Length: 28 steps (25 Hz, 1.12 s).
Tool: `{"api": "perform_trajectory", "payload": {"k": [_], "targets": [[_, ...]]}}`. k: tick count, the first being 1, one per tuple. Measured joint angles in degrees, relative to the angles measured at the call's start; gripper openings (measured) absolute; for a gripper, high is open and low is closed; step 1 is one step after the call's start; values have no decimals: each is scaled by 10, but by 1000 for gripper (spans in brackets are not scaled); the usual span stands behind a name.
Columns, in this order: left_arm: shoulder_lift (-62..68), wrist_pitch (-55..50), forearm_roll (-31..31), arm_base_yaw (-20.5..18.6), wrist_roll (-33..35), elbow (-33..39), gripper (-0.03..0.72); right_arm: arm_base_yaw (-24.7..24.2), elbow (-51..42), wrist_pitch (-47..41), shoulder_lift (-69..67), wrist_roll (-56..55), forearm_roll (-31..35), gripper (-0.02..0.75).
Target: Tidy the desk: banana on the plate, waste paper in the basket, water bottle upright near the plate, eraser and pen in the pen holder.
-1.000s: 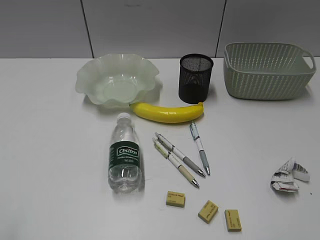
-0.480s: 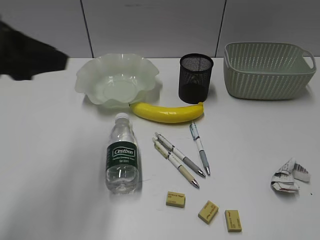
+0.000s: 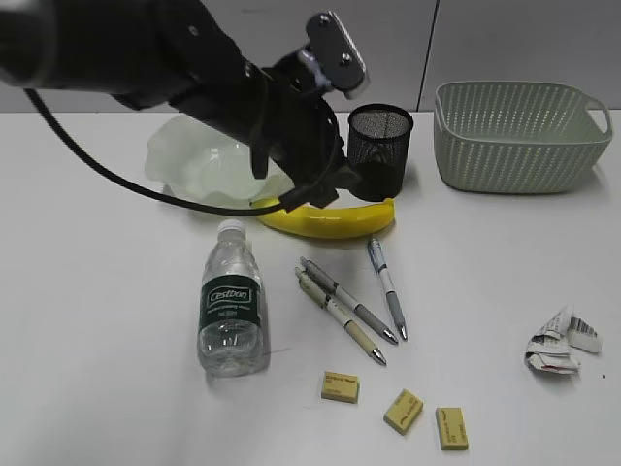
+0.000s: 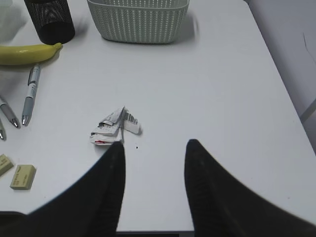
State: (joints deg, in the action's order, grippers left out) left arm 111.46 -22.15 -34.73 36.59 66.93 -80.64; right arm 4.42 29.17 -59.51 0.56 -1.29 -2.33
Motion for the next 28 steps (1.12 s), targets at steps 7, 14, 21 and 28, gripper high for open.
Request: {"api": "perform_trajectory", "payload": {"k": [7, 14, 21, 28], "targets": [[113, 27, 28, 16, 0, -69, 536, 0, 0, 0, 0, 0, 0, 330], [166, 41, 53, 16, 0, -78, 543, 0, 0, 0, 0, 0, 0, 330], [189, 60, 62, 16, 0, -78, 423, 0, 0, 0, 0, 0, 0, 330], [188, 70, 63, 17, 1, -78, 346, 0, 0, 0, 0, 0, 0, 330]]}}
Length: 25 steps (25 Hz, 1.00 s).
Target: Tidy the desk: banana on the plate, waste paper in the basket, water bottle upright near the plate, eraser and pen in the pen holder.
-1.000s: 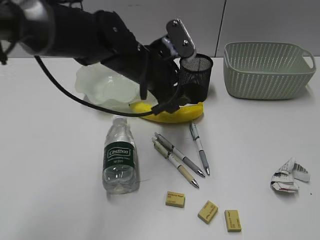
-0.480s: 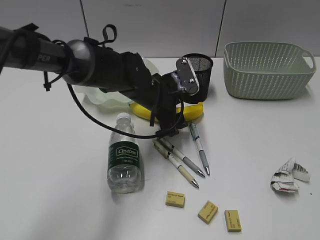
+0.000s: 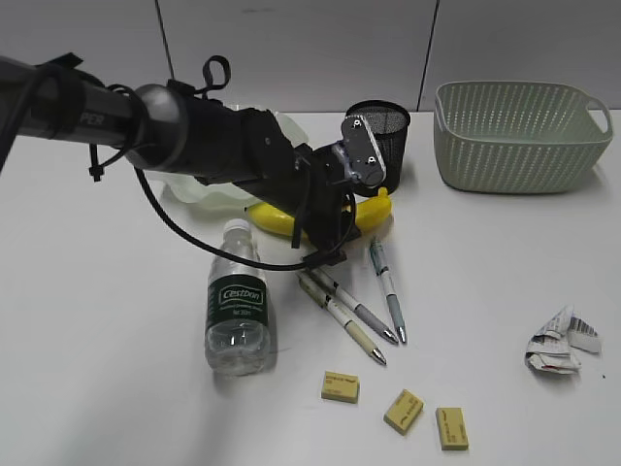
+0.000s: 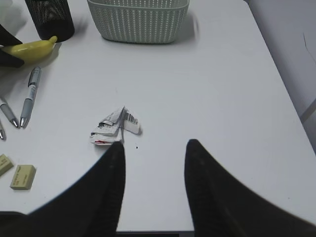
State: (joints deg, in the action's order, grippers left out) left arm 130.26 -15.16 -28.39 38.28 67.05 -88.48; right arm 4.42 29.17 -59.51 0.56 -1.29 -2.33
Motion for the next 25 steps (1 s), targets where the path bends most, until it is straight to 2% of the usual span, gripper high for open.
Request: {"api": "perform_trajectory", "payload": {"k": [6, 12, 14, 17, 19, 23, 25], "targets": [[-35, -10, -12, 10, 0, 0, 346, 0, 0, 0, 0, 0, 0, 330], [-105, -105, -35, 39, -6, 0, 346, 0, 0, 0, 0, 0, 0, 330], [-134, -100, -38, 35, -25, 0, 346, 0, 0, 0, 0, 0, 0, 330], [-170, -40, -50, -6, -50, 0, 346, 0, 0, 0, 0, 0, 0, 330], [-173, 11, -80, -44, -57, -3, 346, 0, 0, 0, 0, 0, 0, 330], [-133, 51, -118, -110, -61, -4, 346, 0, 0, 0, 0, 0, 0, 330], [-91, 53, -122, -131, -61, -4, 346, 0, 0, 0, 0, 0, 0, 330]]}}
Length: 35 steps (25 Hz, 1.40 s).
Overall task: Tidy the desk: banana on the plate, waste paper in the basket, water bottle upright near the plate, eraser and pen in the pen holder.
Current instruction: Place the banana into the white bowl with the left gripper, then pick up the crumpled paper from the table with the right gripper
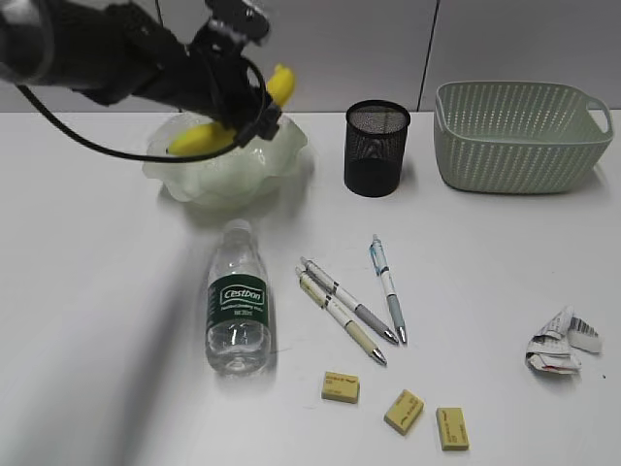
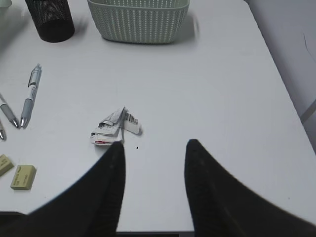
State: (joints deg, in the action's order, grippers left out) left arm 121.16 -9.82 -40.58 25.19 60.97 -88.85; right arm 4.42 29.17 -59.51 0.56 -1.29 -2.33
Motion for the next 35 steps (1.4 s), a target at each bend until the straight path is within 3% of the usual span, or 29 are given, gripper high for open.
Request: {"api": "perform_trajectory", "payload": {"k": [5, 10, 14, 17, 21, 24, 30, 35], "targets": [[53, -3, -1, -16, 0, 3, 360, 0, 0, 0, 0, 0, 0, 330], [57, 25, -10, -16, 0, 4, 541, 0, 0, 0, 0, 0, 0, 330], [40, 24, -11, -17, 0, 4, 584, 0, 0, 0, 0, 0, 0, 330], [-7, -42, -11, -18, -7, 4, 543, 0, 0, 0, 0, 0, 0, 330], [-92, -134, -8, -36, -80, 9, 375, 0, 0, 0, 0, 0, 0, 330], [-167, -204, 34, -69, -148, 32, 275, 0, 0, 0, 0, 0, 0, 330], [-396, -283, 229, -85, -350, 160, 239, 0, 0, 0, 0, 0, 0, 330], [-631, -340, 317, -85, -513, 321, 238, 0, 0, 0, 0, 0, 1, 330]]}}
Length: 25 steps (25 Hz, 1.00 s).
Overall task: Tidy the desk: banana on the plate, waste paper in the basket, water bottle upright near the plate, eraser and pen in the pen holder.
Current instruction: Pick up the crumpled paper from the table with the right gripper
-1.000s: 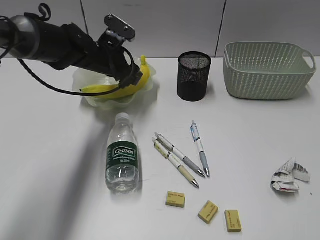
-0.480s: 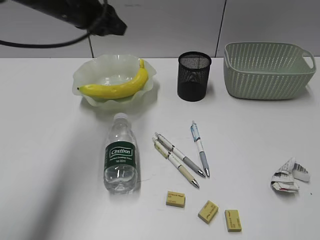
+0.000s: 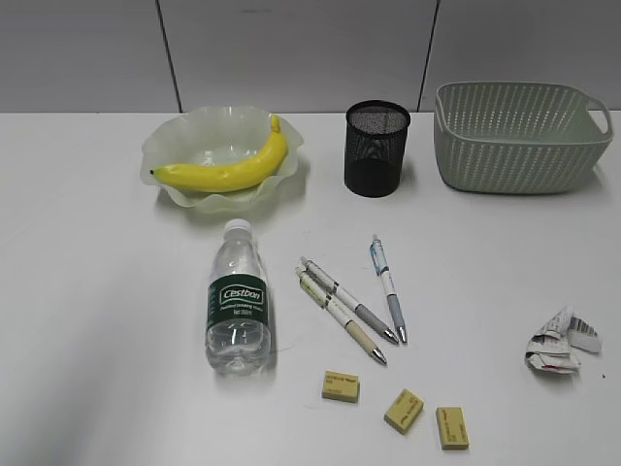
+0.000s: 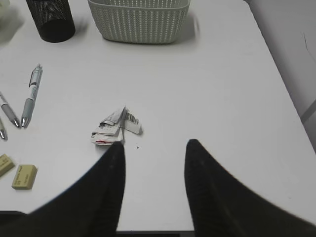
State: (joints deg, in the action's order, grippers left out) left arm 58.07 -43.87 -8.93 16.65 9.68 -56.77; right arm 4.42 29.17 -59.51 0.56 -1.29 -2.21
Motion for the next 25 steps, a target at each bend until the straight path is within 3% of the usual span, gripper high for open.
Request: {"api": "perform_trajectory", "payload": {"k": [5, 10, 14, 19, 25], "targets": [[-240, -73, 89, 0, -102, 141, 251, 0, 0, 1, 0, 0, 15, 330], [-394, -133, 119, 0, -133, 229, 323, 0, 5, 10, -31, 21, 29, 330], [-458, -163, 112, 0, -136, 256, 361, 0, 14, 38, -115, 44, 55, 330], [-509, -166, 106, 0, -136, 259, 367, 0, 29, 105, -278, 101, 136, 336], [-582, -166, 101, 0, -136, 259, 367, 0, 62, 227, -543, 112, 158, 431]]}}
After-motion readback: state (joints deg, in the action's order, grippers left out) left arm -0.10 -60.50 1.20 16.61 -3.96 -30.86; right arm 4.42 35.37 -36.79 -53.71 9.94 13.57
